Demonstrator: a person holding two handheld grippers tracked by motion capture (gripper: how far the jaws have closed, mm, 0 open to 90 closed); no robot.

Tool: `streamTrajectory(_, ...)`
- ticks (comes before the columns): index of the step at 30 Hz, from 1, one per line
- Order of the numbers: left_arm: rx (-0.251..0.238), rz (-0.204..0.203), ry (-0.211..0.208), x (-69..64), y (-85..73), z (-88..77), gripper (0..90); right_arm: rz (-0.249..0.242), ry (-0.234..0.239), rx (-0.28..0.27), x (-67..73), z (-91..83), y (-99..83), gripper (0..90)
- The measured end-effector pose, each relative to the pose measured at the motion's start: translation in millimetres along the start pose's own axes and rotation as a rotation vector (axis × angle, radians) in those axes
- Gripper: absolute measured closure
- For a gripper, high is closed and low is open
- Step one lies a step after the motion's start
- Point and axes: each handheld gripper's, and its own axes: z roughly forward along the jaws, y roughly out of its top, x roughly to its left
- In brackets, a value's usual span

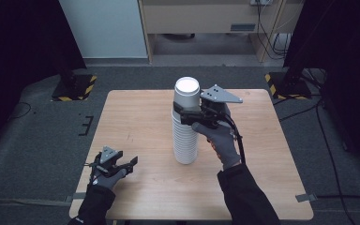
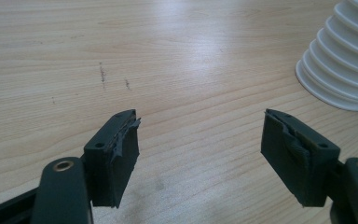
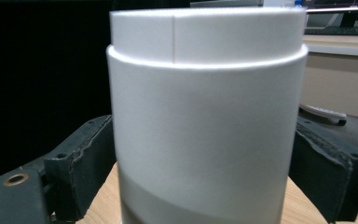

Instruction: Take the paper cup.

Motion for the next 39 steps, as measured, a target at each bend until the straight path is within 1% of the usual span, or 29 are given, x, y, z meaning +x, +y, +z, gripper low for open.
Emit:
streamTrajectory(8,0.001,0.0,0.0,0.2,0.0,0.1,26.2,0.001,-0.014,0.017,-0.3,12.0,-5.2,13.3)
streamTrajectory(13,0.002,0.002,0.0,0.1,0.0,0.1,26.2,0.01,-0.021,0.019,0.8,12.8,-5.6,14.6)
streamTrajectory(18,0.002,0.001,0.0,-0.1,0.0,0.2,26.2,0.006,-0.024,0.014,1.2,11.9,-4.5,15.2)
streamTrajectory(21,0.002,-0.002,-0.001,-0.2,-0.1,0.4,26.2,0.018,-0.019,-0.001,1.1,10.8,-1.7,15.2)
streamTrajectory(28,0.001,0.001,0.001,0.1,0.1,0.0,26.2,0.022,-0.018,-0.026,1.6,7.3,9.6,15.3)
streamTrajectory(31,0.001,0.001,0.002,0.2,0.1,-0.1,26.2,0.017,-0.022,-0.035,0.7,6.1,14.2,15.3)
streamTrajectory(39,0.001,0.001,0.001,0.1,0.1,0.0,26.2,0.026,-0.024,-0.064,-0.6,3.2,25.0,15.3)
